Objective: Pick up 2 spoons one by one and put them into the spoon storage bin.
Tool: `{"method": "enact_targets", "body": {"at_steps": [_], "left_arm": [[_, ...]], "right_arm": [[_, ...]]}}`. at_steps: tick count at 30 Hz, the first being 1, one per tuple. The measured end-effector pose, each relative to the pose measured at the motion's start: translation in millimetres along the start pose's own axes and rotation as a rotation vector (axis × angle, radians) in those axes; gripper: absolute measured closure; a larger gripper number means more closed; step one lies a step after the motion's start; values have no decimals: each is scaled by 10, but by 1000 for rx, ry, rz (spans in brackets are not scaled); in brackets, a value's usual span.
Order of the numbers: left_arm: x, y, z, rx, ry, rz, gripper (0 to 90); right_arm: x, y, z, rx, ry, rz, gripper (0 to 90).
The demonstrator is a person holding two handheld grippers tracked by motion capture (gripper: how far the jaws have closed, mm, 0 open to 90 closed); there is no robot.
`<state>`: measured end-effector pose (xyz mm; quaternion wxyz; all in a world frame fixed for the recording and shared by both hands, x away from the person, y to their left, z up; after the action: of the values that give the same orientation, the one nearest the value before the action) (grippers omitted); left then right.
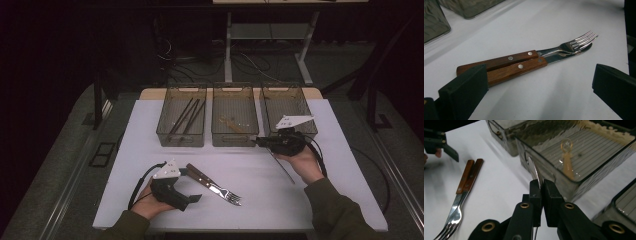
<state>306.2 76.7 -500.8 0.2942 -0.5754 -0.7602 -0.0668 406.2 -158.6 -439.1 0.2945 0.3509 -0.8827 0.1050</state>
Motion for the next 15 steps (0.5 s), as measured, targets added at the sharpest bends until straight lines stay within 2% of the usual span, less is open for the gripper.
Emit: {"method": "enact_targets", "body": {"at_steps": [6,15], "left_arm": [[-7,3,-4,11,-9,-2,0],[-6,7,-13,2,-13,0,0]], "right_arm": [[-44,-81,-176,-13,-29,26,856],[-212,-196,-501,-9,-30,75,855]]}}
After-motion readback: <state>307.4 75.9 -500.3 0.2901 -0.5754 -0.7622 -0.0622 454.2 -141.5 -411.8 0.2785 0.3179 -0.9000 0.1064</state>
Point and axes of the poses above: each handheld gripper's, and its own axes: x roughly backward along the jaws, z roughly out of its underside, y roughly to its left, the point moved 10 cm from there along -x, roughly forward along the jaws, and after that the axes turned 10 degrees about z, right-handed, at the moved point
